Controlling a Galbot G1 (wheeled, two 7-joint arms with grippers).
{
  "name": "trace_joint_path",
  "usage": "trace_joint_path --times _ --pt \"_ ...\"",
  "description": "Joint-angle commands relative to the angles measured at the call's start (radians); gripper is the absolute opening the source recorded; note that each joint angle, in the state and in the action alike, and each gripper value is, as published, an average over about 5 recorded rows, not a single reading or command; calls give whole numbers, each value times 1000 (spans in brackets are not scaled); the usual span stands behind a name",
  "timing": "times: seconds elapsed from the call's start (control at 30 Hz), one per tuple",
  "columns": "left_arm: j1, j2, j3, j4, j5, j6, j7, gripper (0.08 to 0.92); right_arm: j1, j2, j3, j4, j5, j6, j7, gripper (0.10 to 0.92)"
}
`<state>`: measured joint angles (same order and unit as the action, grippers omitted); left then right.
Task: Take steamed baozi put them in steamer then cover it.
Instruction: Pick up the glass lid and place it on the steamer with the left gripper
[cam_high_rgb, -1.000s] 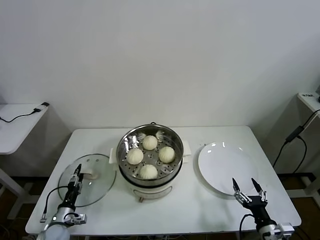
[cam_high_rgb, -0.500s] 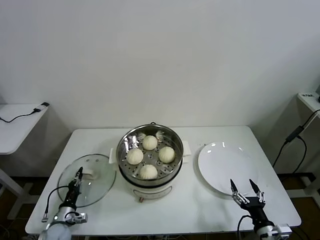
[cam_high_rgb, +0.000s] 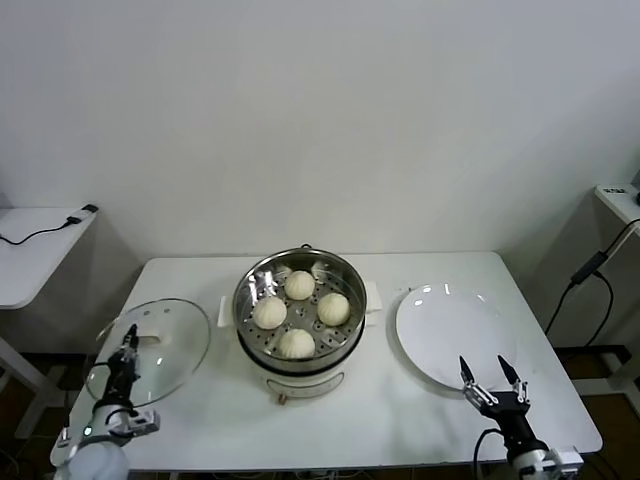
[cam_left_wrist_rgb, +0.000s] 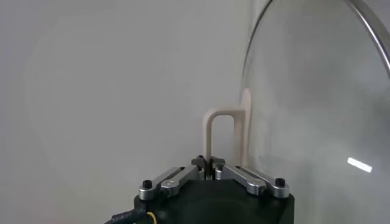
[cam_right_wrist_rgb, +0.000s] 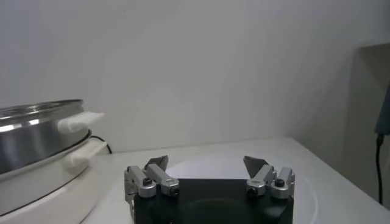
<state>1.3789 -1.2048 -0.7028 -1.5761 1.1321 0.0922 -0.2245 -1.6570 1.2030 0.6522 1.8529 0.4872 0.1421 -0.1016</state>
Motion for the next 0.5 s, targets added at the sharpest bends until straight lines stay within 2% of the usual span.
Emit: trace_joint_path --times 0.03,0.23,0.5 --pt "107 40 -44 -381 -130 269 224 140 4 -1 -6 11 -71 -15 51 823" --pt "123 70 36 -601 -45 421 276 140 10 -13 -10 15 -127 -36 84 823" --pt "27 121 258 -647 105 520 304 140 1 -30 -11 23 -137 -38 81 823"
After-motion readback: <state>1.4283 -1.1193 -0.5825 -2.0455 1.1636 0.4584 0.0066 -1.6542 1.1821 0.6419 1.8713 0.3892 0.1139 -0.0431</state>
